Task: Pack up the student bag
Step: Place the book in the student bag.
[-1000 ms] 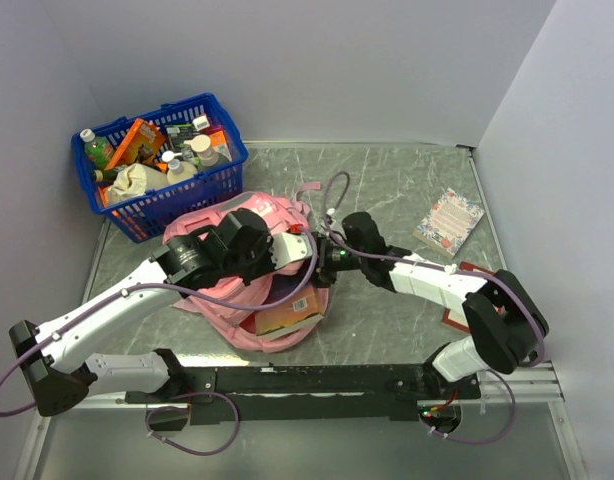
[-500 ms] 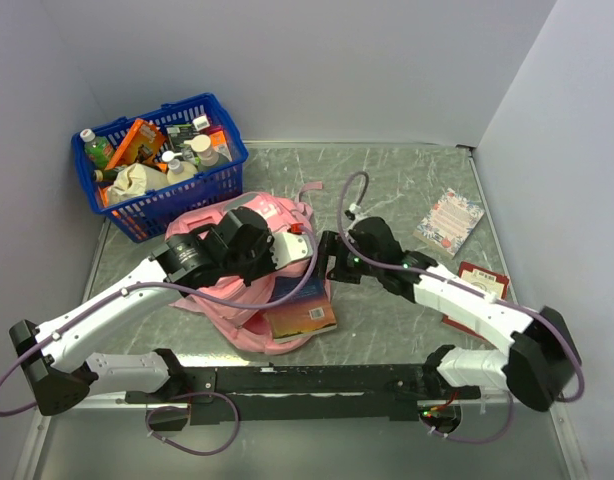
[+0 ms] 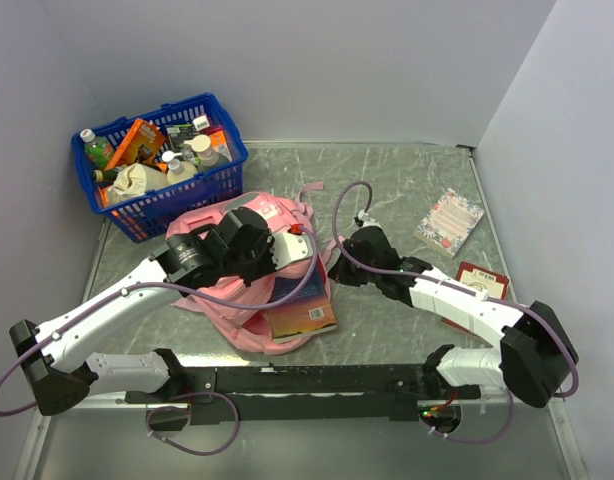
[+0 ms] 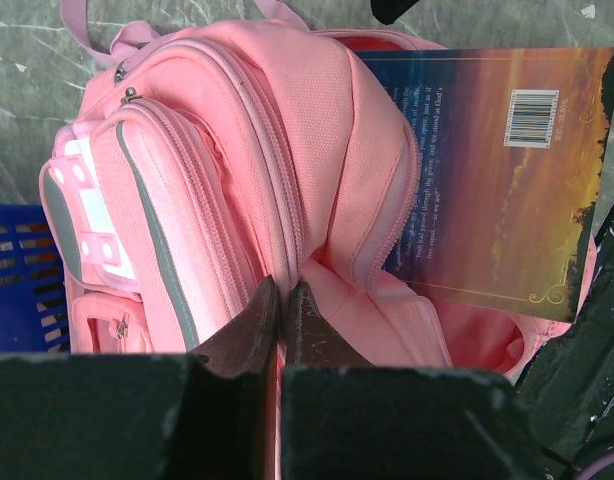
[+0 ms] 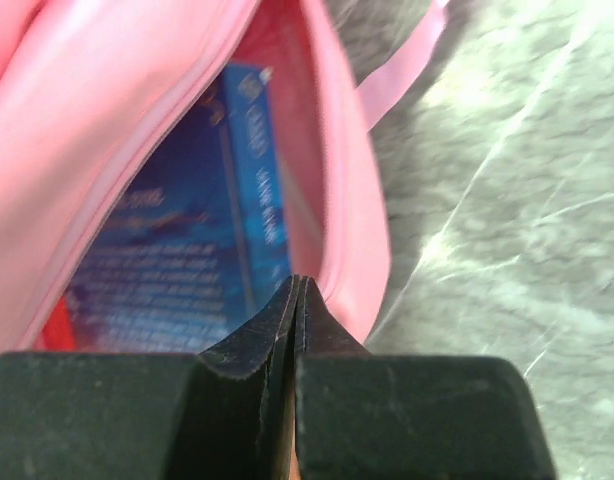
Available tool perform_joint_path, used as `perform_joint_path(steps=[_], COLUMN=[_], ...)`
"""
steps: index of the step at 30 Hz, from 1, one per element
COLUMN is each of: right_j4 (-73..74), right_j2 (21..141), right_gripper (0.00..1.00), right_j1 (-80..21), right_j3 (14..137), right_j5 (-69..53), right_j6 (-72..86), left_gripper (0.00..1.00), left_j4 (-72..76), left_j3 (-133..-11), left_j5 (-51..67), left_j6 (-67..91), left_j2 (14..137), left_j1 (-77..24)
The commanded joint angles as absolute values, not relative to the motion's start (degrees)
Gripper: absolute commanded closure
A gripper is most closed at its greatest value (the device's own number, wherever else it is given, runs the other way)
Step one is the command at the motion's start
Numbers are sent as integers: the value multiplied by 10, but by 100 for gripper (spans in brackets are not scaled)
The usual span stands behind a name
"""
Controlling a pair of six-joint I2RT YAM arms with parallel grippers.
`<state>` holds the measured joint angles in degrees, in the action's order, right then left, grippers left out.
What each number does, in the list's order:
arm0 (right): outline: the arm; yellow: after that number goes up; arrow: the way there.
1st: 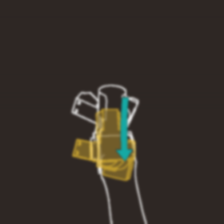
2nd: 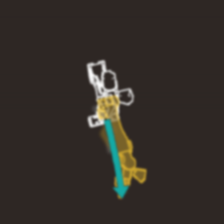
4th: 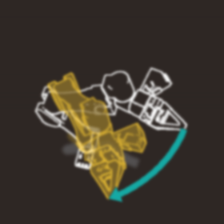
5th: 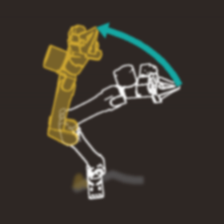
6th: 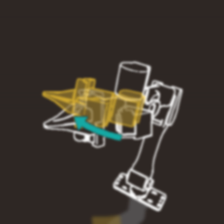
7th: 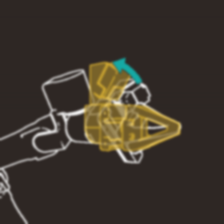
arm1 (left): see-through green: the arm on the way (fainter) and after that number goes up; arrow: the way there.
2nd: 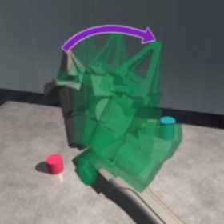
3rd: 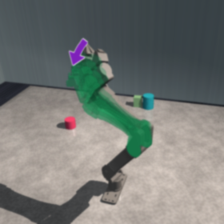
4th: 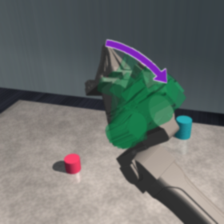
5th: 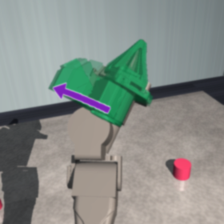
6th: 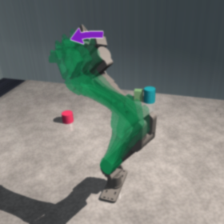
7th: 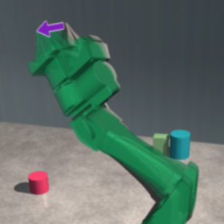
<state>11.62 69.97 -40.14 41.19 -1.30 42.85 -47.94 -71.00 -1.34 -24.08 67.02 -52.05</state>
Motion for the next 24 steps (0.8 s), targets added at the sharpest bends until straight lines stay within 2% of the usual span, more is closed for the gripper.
perform_joint_path(steps=[1, 7, 13, 19, 21, 24], right_j4=[83, 29, -113, -112, -77, -45], right_j2=[724, 784, 832, 902, 887, 817], right_gripper=[100, 100, 100, 100, 100, 100], right_j1=[-407, -414, -418, -433, -427, -390], right_j3=[427, 456, 476, 552, 559, 505], right_j5=[41, 2, -108, -131, -107, -70], right_j6=[438, 471, 546, 570, 563, 547], left_gripper=[99, 99, 99, 99, 99, 99], left_j4=[-402, -401, -399, -405, -407, -405], left_j3=[-737, -751, -747, -750, -751, -741], left_j5=[2, 4, 9, 23, 18, 14], left_j6=[-248, -242, -234, -238, -240, -243], left_j2=[655, 657, 658, 663, 660, 653], left_j1=[-526, -526, -526, -526, -526, -526])
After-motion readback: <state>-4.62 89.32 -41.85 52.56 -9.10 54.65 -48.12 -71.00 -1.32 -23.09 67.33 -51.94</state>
